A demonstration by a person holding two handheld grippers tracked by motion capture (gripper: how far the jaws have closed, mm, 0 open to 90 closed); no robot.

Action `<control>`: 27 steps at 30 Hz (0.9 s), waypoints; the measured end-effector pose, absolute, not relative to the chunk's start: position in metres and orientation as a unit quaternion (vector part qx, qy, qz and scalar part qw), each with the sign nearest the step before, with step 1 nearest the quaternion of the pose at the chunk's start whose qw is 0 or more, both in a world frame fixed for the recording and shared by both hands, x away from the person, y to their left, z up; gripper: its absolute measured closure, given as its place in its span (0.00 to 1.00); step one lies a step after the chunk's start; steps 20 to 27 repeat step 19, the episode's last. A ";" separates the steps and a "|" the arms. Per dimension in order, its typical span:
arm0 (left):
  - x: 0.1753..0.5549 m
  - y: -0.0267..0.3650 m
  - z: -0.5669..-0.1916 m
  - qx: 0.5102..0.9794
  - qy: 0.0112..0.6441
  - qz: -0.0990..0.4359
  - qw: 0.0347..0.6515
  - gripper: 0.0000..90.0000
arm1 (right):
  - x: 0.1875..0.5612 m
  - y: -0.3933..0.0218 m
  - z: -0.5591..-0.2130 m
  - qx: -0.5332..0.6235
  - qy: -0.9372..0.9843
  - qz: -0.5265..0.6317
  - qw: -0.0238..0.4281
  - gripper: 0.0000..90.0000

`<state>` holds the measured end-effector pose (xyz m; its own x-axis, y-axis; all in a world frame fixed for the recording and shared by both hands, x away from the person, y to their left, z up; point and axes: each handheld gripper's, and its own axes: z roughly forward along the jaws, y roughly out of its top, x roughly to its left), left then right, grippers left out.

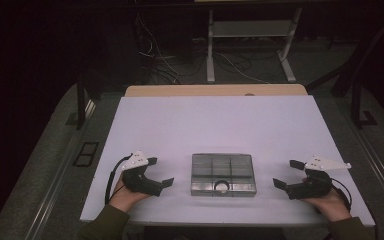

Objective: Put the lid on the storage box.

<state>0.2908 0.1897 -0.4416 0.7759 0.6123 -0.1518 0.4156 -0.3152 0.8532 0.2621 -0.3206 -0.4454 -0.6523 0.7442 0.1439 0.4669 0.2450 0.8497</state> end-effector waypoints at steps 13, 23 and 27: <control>0.291 0.190 -0.441 0.805 0.317 0.101 0.491 0.00 | 0.262 -0.321 -0.446 0.392 0.775 0.474 0.145 0.02; 0.292 0.189 -0.441 0.806 0.315 0.101 0.490 0.00 | 0.262 -0.322 -0.446 0.391 0.775 0.475 0.146 0.02; 0.292 0.189 -0.441 0.806 0.315 0.101 0.490 0.00 | 0.262 -0.322 -0.446 0.391 0.775 0.475 0.146 0.02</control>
